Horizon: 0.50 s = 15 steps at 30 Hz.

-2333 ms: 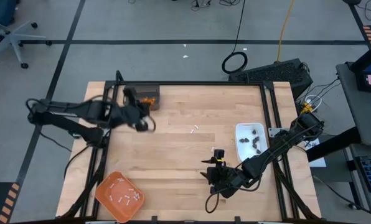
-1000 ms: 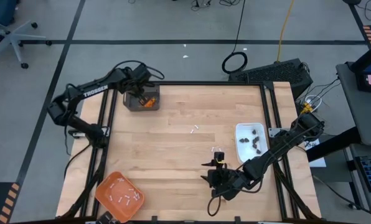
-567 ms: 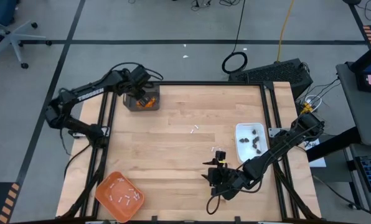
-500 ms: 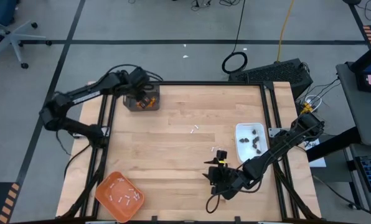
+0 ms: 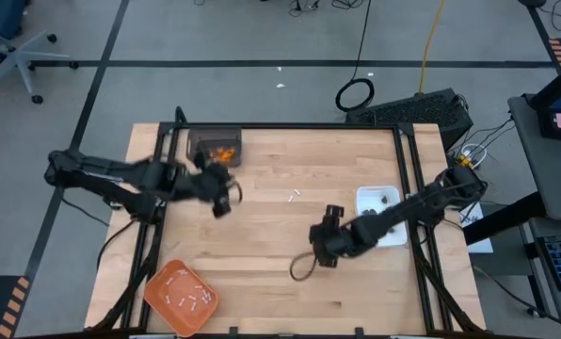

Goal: Sort Halloween decoration
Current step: Put the white bone toy into the orange bin

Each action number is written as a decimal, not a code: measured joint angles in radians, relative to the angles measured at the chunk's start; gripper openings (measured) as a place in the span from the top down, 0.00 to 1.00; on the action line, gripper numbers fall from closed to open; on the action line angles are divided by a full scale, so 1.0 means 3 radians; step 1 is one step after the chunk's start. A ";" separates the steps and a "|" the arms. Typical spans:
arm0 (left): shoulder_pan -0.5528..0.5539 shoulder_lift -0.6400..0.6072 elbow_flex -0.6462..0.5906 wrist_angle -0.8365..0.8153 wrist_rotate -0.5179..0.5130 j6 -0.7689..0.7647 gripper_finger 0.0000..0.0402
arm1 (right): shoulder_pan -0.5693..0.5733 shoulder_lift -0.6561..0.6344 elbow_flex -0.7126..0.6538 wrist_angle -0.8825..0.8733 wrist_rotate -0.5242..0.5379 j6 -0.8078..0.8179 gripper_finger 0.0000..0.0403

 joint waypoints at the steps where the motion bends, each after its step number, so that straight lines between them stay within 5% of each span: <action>1: -0.0148 0.0001 -0.0081 0.0136 -0.0058 -0.0002 0.73 | -0.0081 0.0000 0.0000 -0.0004 -0.0085 -0.0072 0.46; 6: -0.0776 0.0003 -0.0527 0.0973 -0.0315 -0.0056 0.73 | -0.0455 0.0001 0.0001 -0.0056 -0.0531 -0.0242 0.46; 15: -0.1383 0.0004 -0.1075 0.2017 -0.0817 -0.0071 0.73 | -0.0666 0.0004 0.0001 -0.0229 -0.0603 -0.0006 0.46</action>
